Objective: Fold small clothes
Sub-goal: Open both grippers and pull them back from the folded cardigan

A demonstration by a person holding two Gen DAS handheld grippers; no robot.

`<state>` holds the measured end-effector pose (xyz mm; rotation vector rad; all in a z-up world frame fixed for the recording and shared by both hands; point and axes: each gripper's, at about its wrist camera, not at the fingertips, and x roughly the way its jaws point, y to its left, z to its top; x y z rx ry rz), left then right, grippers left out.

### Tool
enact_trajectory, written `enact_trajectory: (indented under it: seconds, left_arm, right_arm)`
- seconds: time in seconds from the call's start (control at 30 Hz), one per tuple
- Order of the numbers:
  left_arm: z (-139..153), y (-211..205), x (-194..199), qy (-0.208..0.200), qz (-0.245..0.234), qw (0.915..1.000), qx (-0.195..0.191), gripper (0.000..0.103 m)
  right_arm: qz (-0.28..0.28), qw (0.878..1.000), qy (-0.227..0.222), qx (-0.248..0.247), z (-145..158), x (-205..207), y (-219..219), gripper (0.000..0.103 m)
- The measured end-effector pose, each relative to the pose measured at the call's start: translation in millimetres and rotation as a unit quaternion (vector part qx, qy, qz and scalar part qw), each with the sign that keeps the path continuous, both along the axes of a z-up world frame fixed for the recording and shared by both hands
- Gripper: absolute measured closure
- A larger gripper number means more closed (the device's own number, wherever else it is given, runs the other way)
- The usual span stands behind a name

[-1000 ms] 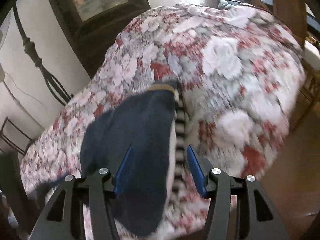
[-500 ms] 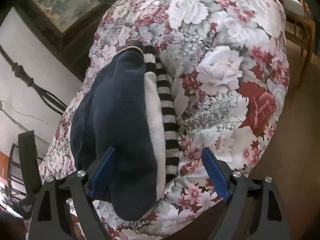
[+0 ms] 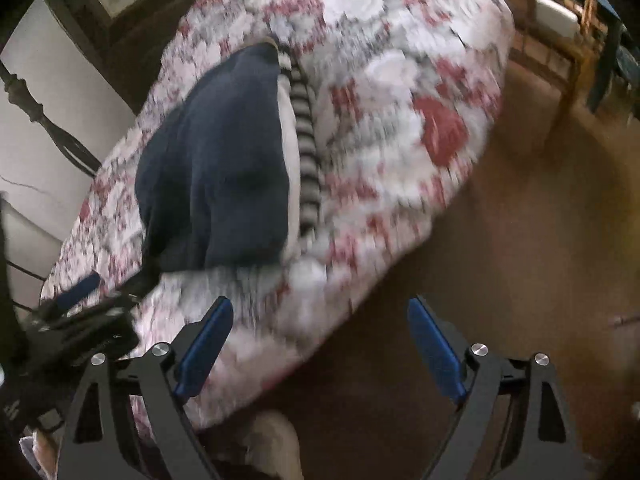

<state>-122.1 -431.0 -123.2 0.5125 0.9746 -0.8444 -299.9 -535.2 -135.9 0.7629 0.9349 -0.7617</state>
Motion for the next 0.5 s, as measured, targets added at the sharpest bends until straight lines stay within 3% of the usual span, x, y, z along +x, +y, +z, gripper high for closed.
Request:
enact_trajectory:
  seconds: [0.1,0.3,0.5]
  left_arm:
    - [24,34,-18,-0.001,-0.004,0.9996,-0.029,0.005]
    - [63,92,-58,-0.042,-0.017,0.9973,-0.057,0.005]
    - [111,128,-69,-0.039,0.013,0.9950,-0.091,0.005]
  right_arm:
    - [0.012,1.000,0.004,-0.007,14,-13,23,0.014]
    - [0.040,0.996,-0.046,-0.065,76,-35,58,0.010]
    - [0.085,0.985,-0.083,-0.122,132,-46,90,0.007]
